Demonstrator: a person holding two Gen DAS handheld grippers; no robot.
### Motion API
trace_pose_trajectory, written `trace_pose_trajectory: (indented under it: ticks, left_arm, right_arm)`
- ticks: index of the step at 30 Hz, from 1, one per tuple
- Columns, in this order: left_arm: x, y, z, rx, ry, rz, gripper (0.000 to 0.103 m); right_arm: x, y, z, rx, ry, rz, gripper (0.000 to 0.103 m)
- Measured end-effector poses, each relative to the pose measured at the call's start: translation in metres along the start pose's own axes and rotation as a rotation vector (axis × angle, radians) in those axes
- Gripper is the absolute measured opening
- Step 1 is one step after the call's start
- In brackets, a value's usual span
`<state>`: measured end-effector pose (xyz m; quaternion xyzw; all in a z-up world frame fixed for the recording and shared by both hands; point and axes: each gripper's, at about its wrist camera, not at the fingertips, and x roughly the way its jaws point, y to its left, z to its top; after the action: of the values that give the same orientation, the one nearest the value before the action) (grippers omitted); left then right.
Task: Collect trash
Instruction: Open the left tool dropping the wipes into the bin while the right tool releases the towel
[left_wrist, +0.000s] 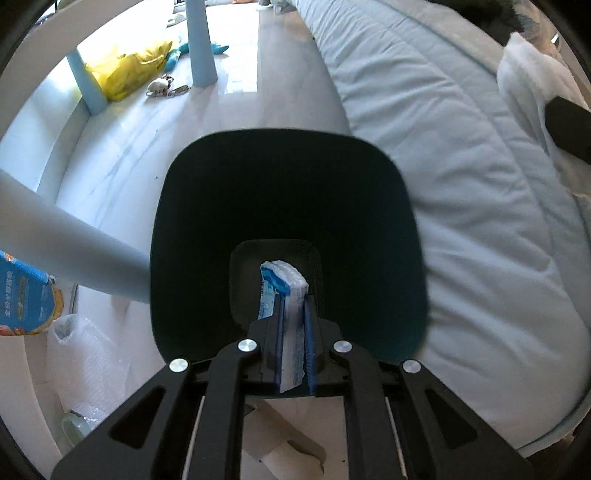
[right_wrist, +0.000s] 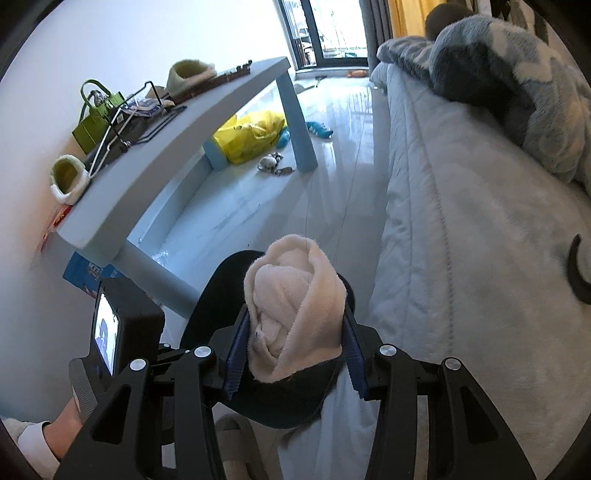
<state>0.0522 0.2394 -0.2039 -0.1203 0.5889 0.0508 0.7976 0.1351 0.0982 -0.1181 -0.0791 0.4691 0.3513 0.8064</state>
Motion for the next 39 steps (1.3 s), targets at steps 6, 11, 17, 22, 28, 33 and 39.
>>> trace_pose_trajectory:
  ticks: [6, 11, 17, 22, 28, 33, 39]
  left_arm:
    - [0.004, 0.017, 0.000, -0.028, -0.002, -0.005, 0.013]
    - [-0.007, 0.030, -0.001, -0.058, -0.044, 0.005, 0.057]
    - [-0.025, 0.037, 0.001, -0.029, -0.100, 0.002, 0.061]
    - [-0.050, 0.043, 0.005, -0.019, -0.167, 0.025, 0.074]
    - [-0.084, 0.054, 0.019, -0.076, -0.256, -0.017, 0.077]
    - [-0.112, 0.059, 0.029, -0.054, -0.337, -0.002, 0.076]
    - [-0.139, 0.061, 0.037, -0.086, -0.398, -0.037, 0.065]
  right_arm:
    - [0.023, 0.006, 0.001, 0.007, 0.034, 0.003, 0.047]
    - [0.041, 0.009, -0.002, 0.015, 0.066, 0.006, 0.047]
    - [0.068, 0.013, -0.007, 0.018, 0.117, -0.007, 0.047]
    - [0.090, 0.015, -0.015, 0.023, 0.163, -0.023, 0.047]
    - [0.109, 0.022, -0.024, 0.006, 0.206, -0.039, 0.047]
    - [0.122, 0.019, -0.034, 0.002, 0.249, -0.056, 0.047]
    - [0.134, 0.024, -0.043, -0.020, 0.280, -0.078, 0.054]
